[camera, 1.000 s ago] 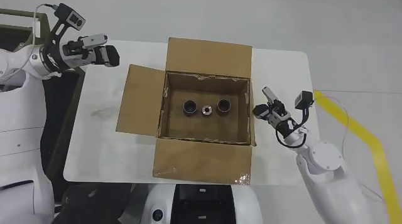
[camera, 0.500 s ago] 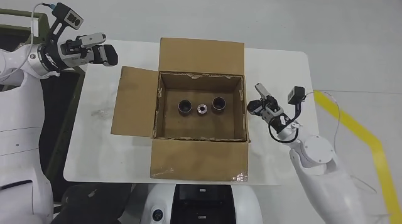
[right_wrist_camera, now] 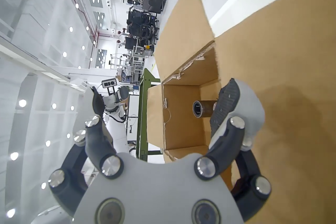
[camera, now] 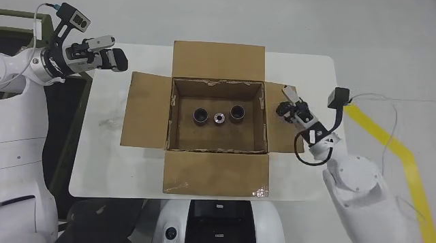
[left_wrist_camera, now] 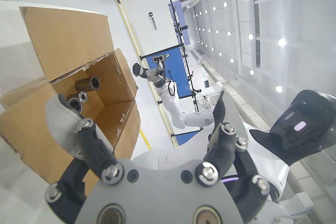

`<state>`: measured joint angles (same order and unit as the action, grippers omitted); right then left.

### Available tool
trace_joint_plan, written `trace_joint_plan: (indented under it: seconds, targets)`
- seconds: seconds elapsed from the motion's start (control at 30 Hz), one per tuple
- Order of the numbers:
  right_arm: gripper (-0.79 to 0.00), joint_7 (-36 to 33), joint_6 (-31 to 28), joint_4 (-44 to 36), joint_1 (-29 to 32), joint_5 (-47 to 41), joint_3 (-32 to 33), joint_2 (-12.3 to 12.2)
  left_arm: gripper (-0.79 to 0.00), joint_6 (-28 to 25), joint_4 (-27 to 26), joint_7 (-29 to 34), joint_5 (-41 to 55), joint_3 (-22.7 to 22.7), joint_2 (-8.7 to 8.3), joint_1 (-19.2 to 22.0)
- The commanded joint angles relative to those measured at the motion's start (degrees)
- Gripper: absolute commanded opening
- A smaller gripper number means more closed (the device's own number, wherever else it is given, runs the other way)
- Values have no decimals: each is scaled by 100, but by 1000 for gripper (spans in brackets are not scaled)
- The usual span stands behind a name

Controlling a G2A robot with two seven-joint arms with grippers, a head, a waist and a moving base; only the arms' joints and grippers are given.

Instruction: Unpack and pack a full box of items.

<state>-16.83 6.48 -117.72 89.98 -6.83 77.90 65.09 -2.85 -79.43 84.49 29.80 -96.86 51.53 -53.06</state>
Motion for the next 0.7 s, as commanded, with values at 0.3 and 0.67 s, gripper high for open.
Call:
trace_joint_plan:
  seconds: [0.3, 0.67]
  targets:
    - [0, -794, 1474, -330, -938, 1795, -1129, 31, 0, 0, 0, 0, 0, 0, 0, 0]
    - [0, -1346, 1884, -154, -1567, 2657, -1753, 76, 0, 0, 0, 0, 0, 0, 0, 0]
